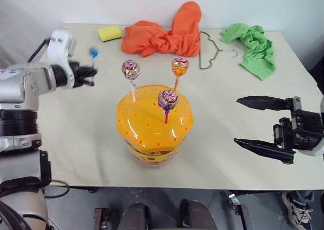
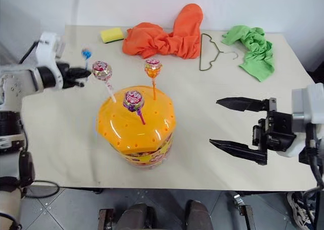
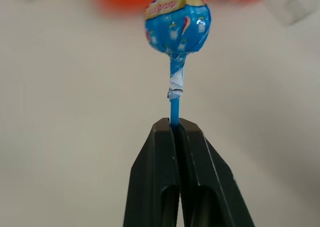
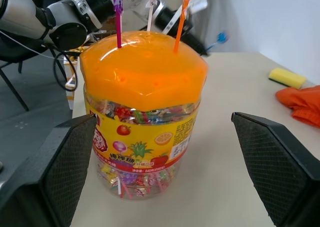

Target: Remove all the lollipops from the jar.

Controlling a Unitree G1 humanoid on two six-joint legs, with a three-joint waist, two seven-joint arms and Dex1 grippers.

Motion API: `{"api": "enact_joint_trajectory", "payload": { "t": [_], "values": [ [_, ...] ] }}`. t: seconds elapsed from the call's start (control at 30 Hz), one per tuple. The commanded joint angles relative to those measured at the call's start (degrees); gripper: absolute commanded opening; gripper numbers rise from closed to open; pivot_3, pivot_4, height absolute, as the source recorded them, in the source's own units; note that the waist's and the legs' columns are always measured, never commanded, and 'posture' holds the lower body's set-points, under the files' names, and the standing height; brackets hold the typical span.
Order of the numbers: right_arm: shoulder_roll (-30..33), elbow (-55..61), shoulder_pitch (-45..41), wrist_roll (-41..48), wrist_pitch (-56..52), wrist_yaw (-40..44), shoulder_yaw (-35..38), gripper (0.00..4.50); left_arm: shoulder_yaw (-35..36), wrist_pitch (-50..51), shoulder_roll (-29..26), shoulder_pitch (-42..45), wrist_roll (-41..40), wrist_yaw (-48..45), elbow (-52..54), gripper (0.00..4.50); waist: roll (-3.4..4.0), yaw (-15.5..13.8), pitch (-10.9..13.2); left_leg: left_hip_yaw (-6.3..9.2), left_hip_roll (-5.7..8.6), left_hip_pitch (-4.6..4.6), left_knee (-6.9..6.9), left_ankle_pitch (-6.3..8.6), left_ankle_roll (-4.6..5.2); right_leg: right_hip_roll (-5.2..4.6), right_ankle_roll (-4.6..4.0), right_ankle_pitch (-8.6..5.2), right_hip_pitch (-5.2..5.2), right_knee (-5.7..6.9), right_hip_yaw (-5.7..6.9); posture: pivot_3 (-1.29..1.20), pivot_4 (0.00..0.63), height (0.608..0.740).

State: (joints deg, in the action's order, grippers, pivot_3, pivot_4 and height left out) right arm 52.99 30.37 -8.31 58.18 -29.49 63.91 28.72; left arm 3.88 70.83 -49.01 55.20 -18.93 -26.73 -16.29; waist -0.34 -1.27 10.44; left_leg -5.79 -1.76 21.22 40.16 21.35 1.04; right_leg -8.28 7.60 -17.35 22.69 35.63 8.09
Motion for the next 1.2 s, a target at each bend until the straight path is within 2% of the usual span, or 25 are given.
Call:
{"api": "enact_joint_trajectory", "payload": {
  "t": [0.03, 0.3, 0.43, 0.67, 0.8, 0.87, 0.97, 1.0, 1.07, 1.17, 1.2],
  "values": [
    [-0.46, -1.46, -1.9, -1.13, 1.67, 0.64, -1.66, 4.5, -3.31, 8.12, -3.17, -2.49, 3.37, 2.49, 1.61, 0.04, 0.0, -0.06, 0.0, -0.05, 0.0, 0.0, 0.0, 0.0, 0.0, 0.0, 0.0, 0.0, 0.0, 0.01, 0.0, 0.0, 0.15, 0.74],
    [-1.02, -4.24, -5.1, -3.64, 2.7, 1.62, -5.14, 4.5, -11.73, 10.8, -7.45, -4.35, 10.32, 4.68, -5.47, 0.04, -0.26, -0.38, 0.01, -0.37, 0.01, 0.08, 0.04, 0.0, -0.01, 0.0, 0.0, 0.0, 0.0, 0.0, 0.03, 0.0, 0.15, 0.74],
    [-1.01, -5.07, -5.9, -4.23, 3.0, 2.02, -5.96, 4.5, -11.16, 11.4, -7.53, -2.98, 9.45, 2.37, -4.4, 0.98, -0.26, -0.38, 0.01, -0.41, 0.02, 0.07, 0.03, 0.0, -0.01, -0.01, -0.01, 0.0, 0.0, 0.0, 0.02, 0.0, 0.15, 0.74],
    [-0.53, -5.84, -6.58, -4.98, 2.8, 2.58, -5.87, 4.5, -12.65, 15.01, -11.88, 0.59, 5.82, -5.02, 4.6, 3.17, -0.34, -0.26, 0.05, -0.41, 0.0, 0.08, 0.03, 0.0, -0.01, -0.01, -0.01, 0.0, 0.02, 0.01, 0.02, 0.0, 0.15, 0.74],
    [-0.18, -6.2, -6.85, -5.52, 2.75, 2.48, -5.35, 4.5, -10.23, 16.33, -14.98, 3.94, 0.26, -11.75, 8.91, 4.46, -0.34, -0.24, 0.05, -0.41, 0.0, 0.09, 0.03, 0.0, -0.01, -0.01, -0.01, 0.0, 0.03, 0.01, 0.01, 0.0, 0.15, 0.74],
    [0.0, -6.22, -6.59, -5.69, 2.74, 2.44, -4.86, 4.5, -8.29, 10.3, -19.16, 0.53, -3.7, -19.6, 12.84, 4.48, -0.34, -0.04, 0.05, -0.44, -0.01, 0.07, 0.01, 0.0, -0.01, -0.01, -0.01, -0.01, 0.05, 0.01, -0.01, 0.0, 0.15, 0.74],
    [0.09, -6.04, -6.19, -5.69, 2.6, 2.25, -4.35, 4.5, -0.8, 2.68, -19.24, -3.37, -9.06, -26.34, 16.69, 4.48, -0.33, 0.03, 0.05, -0.45, -0.03, -0.01, -0.09, 0.01, -0.02, -0.01, -0.05, -0.03, 0.12, 0.03, -0.1, 0.0, 0.15, 0.74],
    [0.1, -5.96, -6.01, -5.71, 2.55, 2.25, -4.2, 4.5, 5.09, -1.68, -15.49, -3.39, -12.09, -27.36, 16.39, 4.48, -0.33, -0.02, 0.06, -0.46, -0.04, 0.01, -0.06, 0.01, -0.03, -0.01, -0.05, -0.03, 0.11, 0.04, -0.08, 0.0, 0.15, 0.74],
    [0.11, -5.91, -5.85, -5.99, 2.56, 2.16, -4.01, 4.5, 11.63, -11.16, -10.65, -4.76, -15.53, -31.06, 15.69, 4.48, -0.34, -0.6, 0.06, -0.5, -0.03, 0.07, 0.06, 0.01, -0.02, -0.03, -0.05, -0.03, 0.11, 0.09, -0.09, 0.0, 0.15, 0.74],
    [0.22, -5.96, -5.89, -6.18, 2.57, 2.1, -3.73, 4.5, 15.93, -26.11, -5.23, -7.38, -18.78, -41.55, 13.98, 4.48, -0.36, -0.47, 0.05, -0.44, -0.01, 0.19, 0.34, 0.02, 0.0, -0.05, -0.02, -0.01, 0.08, 0.11, -0.04, 0.0, 0.15, 0.74],
    [0.28, -5.91, -5.89, -6.11, 2.49, 2.08, -3.57, 4.5, 16.3, -31.21, -4.4, -8.52, -20.14, -48.31, 13.84, 4.48, -0.36, -0.36, 0.05, -0.44, -0.01, 0.19, 0.35, 0.02, 0.0, -0.05, -0.02, -0.01, 0.08, 0.11, -0.03, 0.0, 0.15, 0.74]
  ]
}}
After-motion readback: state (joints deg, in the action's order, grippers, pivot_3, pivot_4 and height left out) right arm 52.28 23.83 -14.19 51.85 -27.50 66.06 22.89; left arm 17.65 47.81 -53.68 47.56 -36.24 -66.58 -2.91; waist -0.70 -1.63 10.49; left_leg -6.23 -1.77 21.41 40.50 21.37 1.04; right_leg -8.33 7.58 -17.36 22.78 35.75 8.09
